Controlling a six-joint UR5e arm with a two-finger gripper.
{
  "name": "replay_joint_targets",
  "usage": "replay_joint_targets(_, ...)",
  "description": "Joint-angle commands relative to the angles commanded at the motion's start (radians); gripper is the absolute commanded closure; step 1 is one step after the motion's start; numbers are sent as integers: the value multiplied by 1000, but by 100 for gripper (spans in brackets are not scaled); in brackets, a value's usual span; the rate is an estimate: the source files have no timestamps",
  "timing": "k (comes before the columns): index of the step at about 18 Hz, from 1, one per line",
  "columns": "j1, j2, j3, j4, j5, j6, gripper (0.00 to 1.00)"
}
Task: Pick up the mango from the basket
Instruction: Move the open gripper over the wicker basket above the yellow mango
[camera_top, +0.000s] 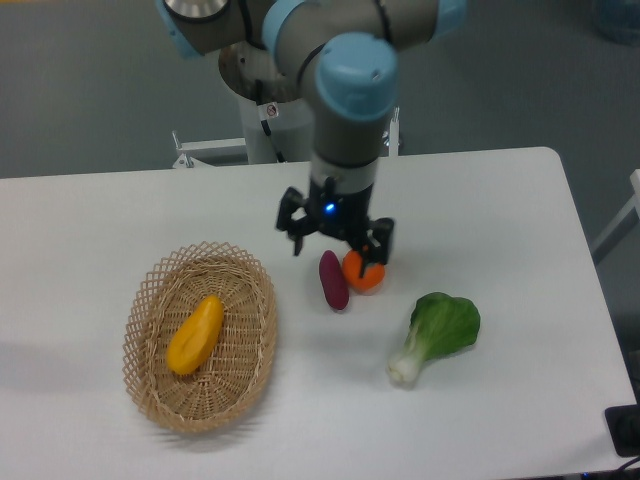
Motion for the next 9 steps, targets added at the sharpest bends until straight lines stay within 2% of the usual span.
replay_joint_targets(1,-28,-11,-18,51,2,-23,0)
replay_joint_targets(3,-49,-31,-51,117,3,-77,0)
replay_joint_targets(9,-143,-78,-57,131,5,-115,0)
